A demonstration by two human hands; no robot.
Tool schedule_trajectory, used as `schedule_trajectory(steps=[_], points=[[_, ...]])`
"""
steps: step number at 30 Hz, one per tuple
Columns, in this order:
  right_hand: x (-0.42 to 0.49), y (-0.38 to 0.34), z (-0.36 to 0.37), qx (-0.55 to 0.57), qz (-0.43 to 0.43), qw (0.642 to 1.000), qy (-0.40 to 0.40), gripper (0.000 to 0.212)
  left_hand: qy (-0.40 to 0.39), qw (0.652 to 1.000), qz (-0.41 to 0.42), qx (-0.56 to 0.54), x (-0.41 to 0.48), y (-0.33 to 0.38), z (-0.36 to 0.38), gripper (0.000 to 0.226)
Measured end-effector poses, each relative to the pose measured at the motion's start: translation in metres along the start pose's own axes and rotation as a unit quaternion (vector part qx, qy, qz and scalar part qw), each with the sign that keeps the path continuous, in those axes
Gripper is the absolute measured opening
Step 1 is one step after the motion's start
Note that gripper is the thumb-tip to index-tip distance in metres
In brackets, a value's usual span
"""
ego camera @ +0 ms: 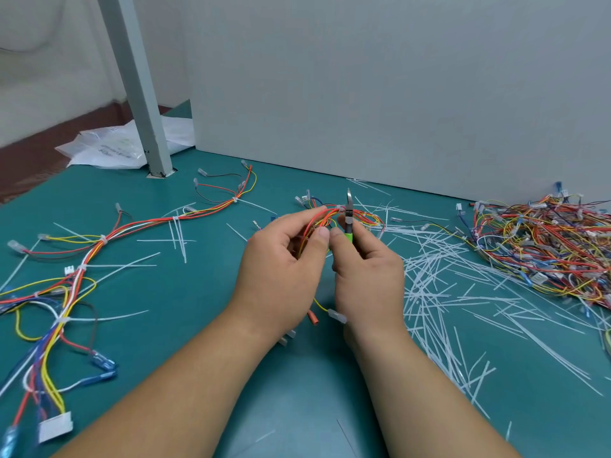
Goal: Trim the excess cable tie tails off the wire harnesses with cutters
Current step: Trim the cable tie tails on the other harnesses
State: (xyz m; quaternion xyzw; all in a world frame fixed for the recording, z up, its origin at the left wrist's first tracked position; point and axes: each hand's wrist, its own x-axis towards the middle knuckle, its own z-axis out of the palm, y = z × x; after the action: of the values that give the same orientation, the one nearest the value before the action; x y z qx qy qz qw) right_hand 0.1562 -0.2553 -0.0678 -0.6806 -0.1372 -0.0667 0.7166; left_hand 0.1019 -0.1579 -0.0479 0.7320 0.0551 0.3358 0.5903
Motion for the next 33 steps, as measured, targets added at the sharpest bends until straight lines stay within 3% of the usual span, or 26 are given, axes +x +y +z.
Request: schedule_trajectory(steps=[3, 5, 9, 11, 15, 18, 22, 28, 33], points=[[-0.001, -0.002, 0.001, 0.042, 0.016, 0.998, -0.035, 0.015, 0.05, 0.998, -0.018, 0.04, 0.003, -0.002, -0.002, 0.032], [-0.003, -0.004, 0.003, 0.054, 0.018, 0.997, -0.056, 0.021, 0.058, 0.996, -0.068, 0.003, 0.007, -0.001, -0.006, 0.029], [-0.007, -0.008, 0.004, 0.044, 0.0, 0.996, -0.08, 0.02, -0.054, 0.985, -0.147, -0.076, 0.013, -0.003, -0.01, 0.034], [-0.008, -0.009, 0.003, 0.032, -0.016, 0.996, -0.086, 0.014, -0.069, 0.981, -0.16, -0.079, 0.014, -0.003, -0.012, 0.041], [-0.008, -0.01, 0.004, 0.008, -0.037, 0.995, -0.089, 0.026, -0.075, 0.973, -0.19, -0.111, 0.016, -0.003, -0.013, 0.041], [-0.007, -0.006, 0.004, -0.03, -0.046, 0.995, -0.079, 0.008, -0.027, 0.976, -0.179, -0.116, 0.017, -0.004, -0.013, 0.033], [-0.007, -0.002, 0.006, -0.093, -0.06, 0.991, -0.069, 0.024, -0.017, 0.989, -0.133, -0.06, 0.015, -0.006, -0.013, 0.033], [-0.005, -0.001, 0.004, -0.154, -0.089, 0.982, -0.063, 0.008, -0.007, 0.997, -0.077, 0.026, 0.016, -0.007, -0.015, 0.032], [-0.007, -0.001, 0.003, -0.107, -0.064, 0.99, -0.066, 0.007, -0.013, 0.993, -0.12, -0.005, 0.015, -0.007, -0.013, 0.032]])
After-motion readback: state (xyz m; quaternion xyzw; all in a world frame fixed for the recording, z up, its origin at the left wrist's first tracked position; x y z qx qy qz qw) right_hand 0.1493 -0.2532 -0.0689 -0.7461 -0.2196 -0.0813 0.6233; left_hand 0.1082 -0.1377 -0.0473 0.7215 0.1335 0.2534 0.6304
